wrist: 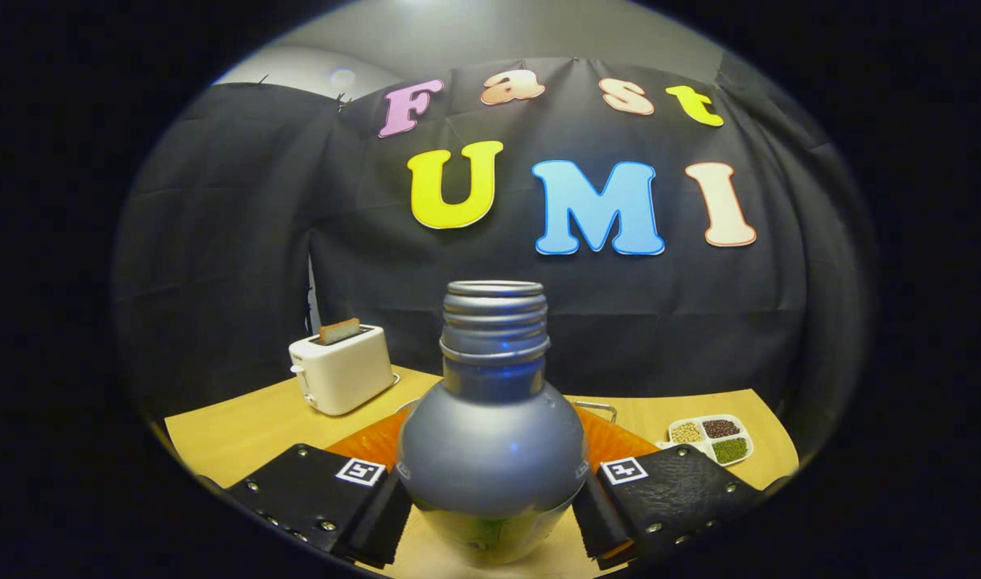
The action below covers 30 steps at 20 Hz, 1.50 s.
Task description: Take the bottle from table, then pour the juice into the cup, finally place the bottle on the coaster
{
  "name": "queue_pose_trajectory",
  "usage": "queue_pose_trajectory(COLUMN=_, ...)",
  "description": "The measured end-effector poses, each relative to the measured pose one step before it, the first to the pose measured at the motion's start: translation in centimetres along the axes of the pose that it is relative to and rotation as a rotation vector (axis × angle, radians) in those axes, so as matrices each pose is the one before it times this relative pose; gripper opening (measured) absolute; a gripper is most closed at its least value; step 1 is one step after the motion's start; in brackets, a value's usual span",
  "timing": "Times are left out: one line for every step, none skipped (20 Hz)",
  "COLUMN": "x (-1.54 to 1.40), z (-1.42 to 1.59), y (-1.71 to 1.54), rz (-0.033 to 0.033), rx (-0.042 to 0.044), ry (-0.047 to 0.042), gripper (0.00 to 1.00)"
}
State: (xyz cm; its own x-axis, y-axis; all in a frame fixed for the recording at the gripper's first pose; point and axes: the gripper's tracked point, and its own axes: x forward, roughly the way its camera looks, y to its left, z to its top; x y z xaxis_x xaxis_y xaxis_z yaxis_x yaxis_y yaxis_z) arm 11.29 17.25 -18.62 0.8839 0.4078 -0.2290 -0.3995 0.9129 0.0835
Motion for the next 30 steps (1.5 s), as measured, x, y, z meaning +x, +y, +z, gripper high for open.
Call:
queue_pose_trajectory(x=0.256, z=-0.298, y=0.275, rz=0.01440, rx=0.02518, ry=0.00906, gripper=0.83)
queue_pose_trajectory(x=0.265, z=-0.410, y=0.246, rz=0.00777, rx=0.01645, ry=0.00585, gripper=0.83)
queue_pose_trajectory(x=0.560, z=-0.334, y=0.076, rz=0.00936, rx=0.01058, ry=0.00633, gripper=0.83)
queue_pose_trajectory(x=0.675, z=-0.614, y=0.119, rz=0.00926, rx=0.01493, ry=0.01036, gripper=0.83)
queue_pose_trajectory(x=0.618, z=-0.662, y=0.198, rz=0.01515, rx=0.02235, ry=0.01341, gripper=0.83)
queue_pose_trajectory(x=0.438, z=-0.674, y=-0.115, rz=0.01154, rx=0.02413, ry=0.00574, gripper=0.83)
queue_pose_trajectory(x=0.499, z=-0.435, y=-0.248, rz=0.00211, rx=0.01827, ry=0.00287, gripper=0.83)
queue_pose_trajectory(x=0.332, z=-0.441, y=-0.340, rz=-0.00674, rx=0.00575, ry=0.00049, gripper=0.83)
queue_pose_trajectory(x=0.451, z=-0.531, y=-0.337, rz=-0.00775, rx=-0.00495, ry=0.01081, gripper=0.83)
queue_pose_trajectory(x=0.213, z=-0.513, y=-0.312, rz=-0.00962, rx=-0.00567, ry=0.00177, gripper=0.83)
queue_pose_trajectory(x=0.189, z=-0.364, y=-0.200, rz=-0.00662, rx=-0.00399, ry=0.00475, gripper=0.83)
queue_pose_trajectory(x=0.103, z=-0.533, y=-0.143, rz=-0.00627, rx=-0.00610, ry=0.00274, gripper=0.83)
queue_pose_trajectory(x=0.186, z=-0.326, y=-0.075, rz=-0.00201, rx=-0.01279, ry=-0.00408, gripper=0.83)
queue_pose_trajectory(x=0.234, z=-0.466, y=-0.039, rz=-0.00206, rx=-0.01239, ry=-0.00360, gripper=0.83)
queue_pose_trajectory(x=0.299, z=-0.266, y=0.029, rz=-0.00375, rx=-0.01336, ry=-0.00167, gripper=0.83)
queue_pose_trajectory(x=0.189, z=-0.333, y=-0.041, rz=-0.00582, rx=-0.01276, ry=-0.00127, gripper=0.83)
queue_pose_trajectory(x=0.178, z=-0.219, y=-0.094, rz=-0.00459, rx=-0.01167, ry=-0.00582, gripper=0.83)
queue_pose_trajectory(x=0.313, z=-0.437, y=-0.182, rz=-0.00757, rx=-0.01348, ry=-0.00115, gripper=0.83)
queue_pose_trajectory(x=0.293, z=-0.274, y=-0.074, rz=0.00246, rx=0.00102, ry=0.00131, gripper=0.83)
queue_pose_trajectory(x=0.153, z=-0.478, y=0.289, rz=0.00077, rx=0.00819, ry=0.00539, gripper=0.83)
queue_pose_trajectory(x=0.116, z=-0.217, y=-0.054, rz=-0.00590, rx=-0.00281, ry=0.00116, gripper=0.83)
queue_pose_trajectory(x=0.132, z=-0.135, y=-0.266, rz=-0.00991, rx=-0.00918, ry=-0.00475, gripper=0.83)
queue_pose_trajectory(x=0.055, z=-0.213, y=-0.136, rz=-0.00663, rx=-0.00393, ry=0.00102, gripper=0.83)
queue_pose_trajectory(x=-0.126, z=-0.513, y=0.039, rz=-0.00129, rx=0.00267, ry=0.00283, gripper=0.83)
queue_pose_trajectory(x=-0.006, z=-0.468, y=-0.092, rz=-0.00904, rx=-0.00193, ry=0.00465, gripper=0.83)
queue_pose_trajectory(x=-0.213, z=-0.315, y=-0.343, rz=-0.01327, rx=-0.01339, ry=-0.00062, gripper=0.83)
queue_pose_trajectory(x=-0.064, z=0.539, y=-0.186, rz=-0.01410, rx=-0.00797, ry=-0.03103, gripper=0.83)
queue_pose_trajectory(x=-0.050, z=0.640, y=-0.212, rz=-0.00934, rx=-0.01051, ry=-0.02864, gripper=0.83)
queue_pose_trajectory(x=0.109, z=-0.029, y=0.247, rz=0.00510, rx=-0.00562, ry=-0.00336, gripper=0.83)
queue_pose_trajectory(x=0.186, z=-0.798, y=0.299, rz=0.00335, rx=-0.00652, ry=0.01495, gripper=0.83)
